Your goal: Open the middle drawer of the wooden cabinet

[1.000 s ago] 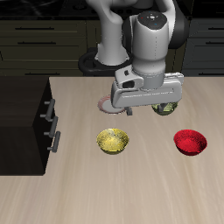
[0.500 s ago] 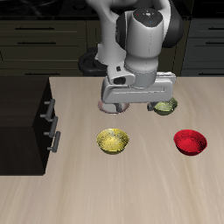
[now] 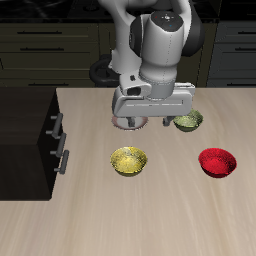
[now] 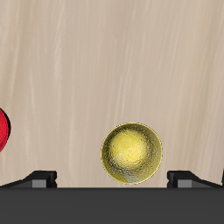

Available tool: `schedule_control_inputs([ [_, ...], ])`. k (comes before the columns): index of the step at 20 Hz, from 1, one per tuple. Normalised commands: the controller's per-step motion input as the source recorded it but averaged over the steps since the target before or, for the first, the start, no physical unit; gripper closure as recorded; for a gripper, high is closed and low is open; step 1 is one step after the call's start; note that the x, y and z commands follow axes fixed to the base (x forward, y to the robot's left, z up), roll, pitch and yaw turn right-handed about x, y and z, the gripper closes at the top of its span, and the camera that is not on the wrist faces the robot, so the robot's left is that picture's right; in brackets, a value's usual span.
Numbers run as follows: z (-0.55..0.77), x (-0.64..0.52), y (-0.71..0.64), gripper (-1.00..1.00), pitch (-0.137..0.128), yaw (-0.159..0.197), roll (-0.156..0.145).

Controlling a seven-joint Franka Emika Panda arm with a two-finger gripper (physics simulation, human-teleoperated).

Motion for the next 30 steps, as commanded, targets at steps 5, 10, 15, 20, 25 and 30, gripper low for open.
schedule_control_inputs([
  [5,-0.27,-0.02,-0.05,-1.0,0.016,0.049,-0.044],
  [10,-0.22,0.03,-0.03,-1.0,0.037,-0.004,0.002],
  [15,-0.16,0.0,-0.04,-1.0,0.006,0.086,-0.045],
  [20,-0.14,0.01,-0.12,-1.0,0.004,0.055,-0.05],
  [25,-0.14,0.01,-0.15,-1.0,0.003,0.103,-0.104],
  [30,-0.09,-0.02,-0.22,-1.0,0.014,0.073,-0.125],
])
